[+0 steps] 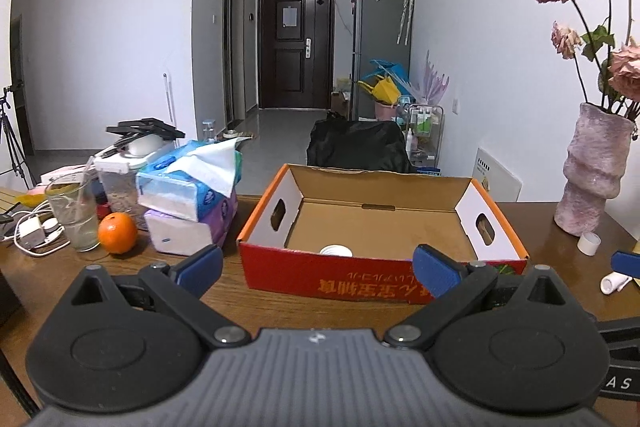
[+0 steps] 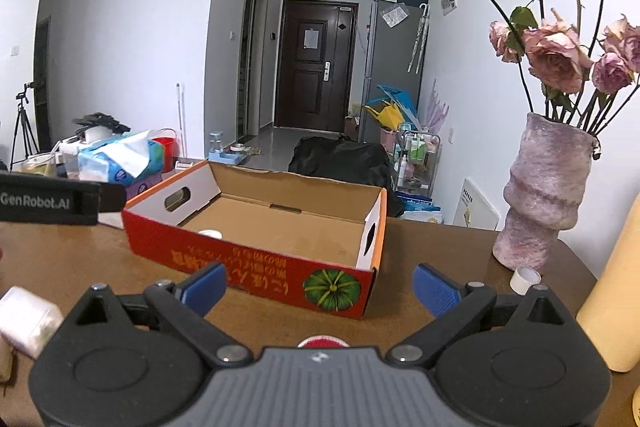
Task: Organize rigid objects
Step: 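Withdraw both tools from the box back toward the remaining objects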
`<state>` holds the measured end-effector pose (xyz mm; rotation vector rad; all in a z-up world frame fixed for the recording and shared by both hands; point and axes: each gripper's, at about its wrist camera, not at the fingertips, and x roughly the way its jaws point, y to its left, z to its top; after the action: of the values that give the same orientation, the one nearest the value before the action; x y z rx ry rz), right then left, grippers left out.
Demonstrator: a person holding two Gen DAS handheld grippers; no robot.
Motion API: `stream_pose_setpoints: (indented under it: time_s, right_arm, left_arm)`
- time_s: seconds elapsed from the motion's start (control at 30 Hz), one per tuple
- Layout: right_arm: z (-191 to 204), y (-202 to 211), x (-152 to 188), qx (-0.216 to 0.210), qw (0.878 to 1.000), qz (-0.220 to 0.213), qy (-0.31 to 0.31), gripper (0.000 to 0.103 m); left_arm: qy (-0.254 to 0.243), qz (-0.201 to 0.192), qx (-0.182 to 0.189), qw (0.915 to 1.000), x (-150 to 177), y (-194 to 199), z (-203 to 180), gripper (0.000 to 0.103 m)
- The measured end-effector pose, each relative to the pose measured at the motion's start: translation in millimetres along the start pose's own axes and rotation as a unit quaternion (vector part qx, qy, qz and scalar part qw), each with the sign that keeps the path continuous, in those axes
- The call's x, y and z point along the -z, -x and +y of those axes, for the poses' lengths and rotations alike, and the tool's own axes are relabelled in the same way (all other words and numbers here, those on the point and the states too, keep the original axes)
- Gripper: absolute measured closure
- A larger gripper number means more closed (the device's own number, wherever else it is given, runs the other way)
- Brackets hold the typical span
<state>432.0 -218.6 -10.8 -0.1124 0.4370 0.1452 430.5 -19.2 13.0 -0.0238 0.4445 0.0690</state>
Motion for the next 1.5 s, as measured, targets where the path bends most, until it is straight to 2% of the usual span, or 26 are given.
stream_pose_setpoints:
  time_s: [0.13, 0.4, 0.63, 0.87, 1.33, 1.5]
  right_arm:
    - [2, 17, 9, -0.003, 1.0, -0.003, 0.002, 0.003]
    - [6, 52, 27, -0.002, 1.0, -0.002, 0.0, 0.003]
    - [14, 79, 42, 0.004, 1.0, -0.001, 0.008, 0.003]
    - [22, 103, 57, 0.006, 1.0, 0.001, 0.012, 0.003]
    - [29, 139, 80, 0.013, 1.0, 0.003, 0.011, 0.003]
    - [32, 147, 85, 0.012, 1.0, 0.001, 0.011, 0.003]
  left_arm:
    - [0.007, -0.011, -0.002, 0.9999, 6, 18, 8, 0.0]
    - [0.055, -0.031, 0.002, 0.998, 20, 56, 34, 0.0]
    - [0.042, -0.026, -0.007, 0.9987, 38, 84, 50, 0.0]
    - [0.037, -0.024, -0.031, 0.9985, 61, 107, 67, 0.0]
    - [0.026, -0.027, -0.022, 0.999, 96, 144, 89, 0.0]
    - [0.018, -0.015, -0.018, 0.9996, 107, 148, 96, 0.0]
